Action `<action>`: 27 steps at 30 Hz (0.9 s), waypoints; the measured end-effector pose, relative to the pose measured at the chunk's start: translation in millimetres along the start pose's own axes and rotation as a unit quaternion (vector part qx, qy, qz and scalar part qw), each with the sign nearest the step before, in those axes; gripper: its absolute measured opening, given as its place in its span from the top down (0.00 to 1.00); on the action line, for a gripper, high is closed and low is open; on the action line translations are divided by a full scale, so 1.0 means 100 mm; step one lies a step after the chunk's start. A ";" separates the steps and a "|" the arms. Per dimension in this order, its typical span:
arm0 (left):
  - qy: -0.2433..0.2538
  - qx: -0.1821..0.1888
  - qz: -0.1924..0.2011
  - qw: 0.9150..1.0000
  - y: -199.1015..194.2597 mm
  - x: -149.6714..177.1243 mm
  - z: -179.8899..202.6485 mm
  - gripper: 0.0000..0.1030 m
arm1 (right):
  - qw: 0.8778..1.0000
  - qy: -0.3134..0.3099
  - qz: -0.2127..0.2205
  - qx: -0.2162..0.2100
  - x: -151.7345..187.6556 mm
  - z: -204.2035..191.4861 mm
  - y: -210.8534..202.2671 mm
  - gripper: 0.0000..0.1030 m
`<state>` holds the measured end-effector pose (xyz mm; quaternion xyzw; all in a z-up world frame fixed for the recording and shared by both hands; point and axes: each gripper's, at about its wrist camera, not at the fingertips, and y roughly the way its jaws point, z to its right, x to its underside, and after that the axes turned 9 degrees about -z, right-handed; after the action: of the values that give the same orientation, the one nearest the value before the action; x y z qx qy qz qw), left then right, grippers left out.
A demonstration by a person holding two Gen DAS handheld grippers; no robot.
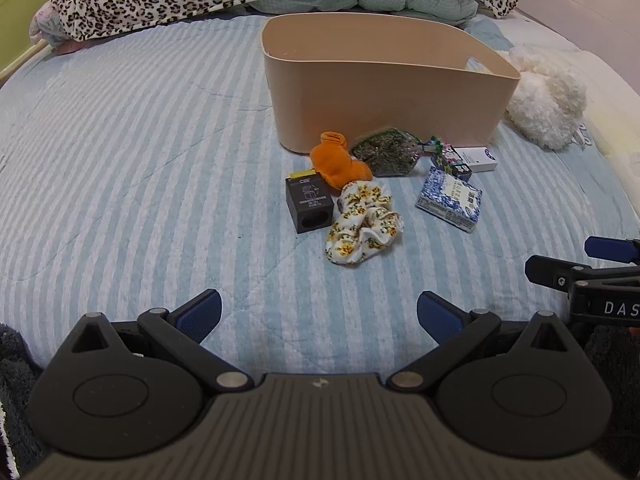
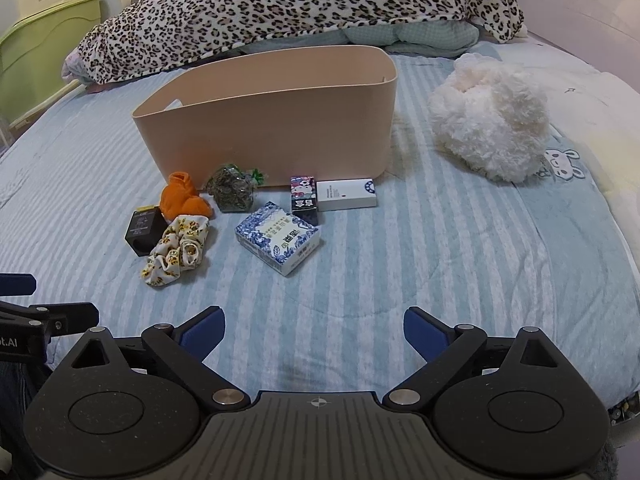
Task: Organize objects
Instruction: 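Move both tools toward the items in front of the beige basket, then grasp the blue-and-white box with right tool while left tool grasps black box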
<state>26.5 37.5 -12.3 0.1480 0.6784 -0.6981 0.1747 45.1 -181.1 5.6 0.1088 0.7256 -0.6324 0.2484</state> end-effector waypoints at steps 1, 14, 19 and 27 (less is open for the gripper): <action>-0.002 -0.001 0.000 1.000 0.01 -0.02 -0.02 0.00 | 1.000 -0.001 0.000 -0.001 -0.02 -0.01 0.01 0.06; -0.033 -0.020 0.010 0.999 0.24 -0.36 -0.27 0.00 | 1.000 -0.025 -0.005 0.004 -0.29 -0.07 0.27 0.07; -0.042 -0.024 0.007 0.999 0.46 -0.55 -0.37 0.00 | 1.000 -0.027 -0.014 0.006 -0.42 -0.06 0.47 0.08; -0.055 -0.013 -0.008 0.998 0.77 -0.76 -0.44 0.00 | 0.999 -0.032 -0.030 -0.016 -0.60 -0.05 0.80 0.09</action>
<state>127.9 83.6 -49.1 0.1021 0.6778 -0.6978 0.2079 132.9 -152.6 -33.6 0.0628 0.7300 -0.6314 0.2541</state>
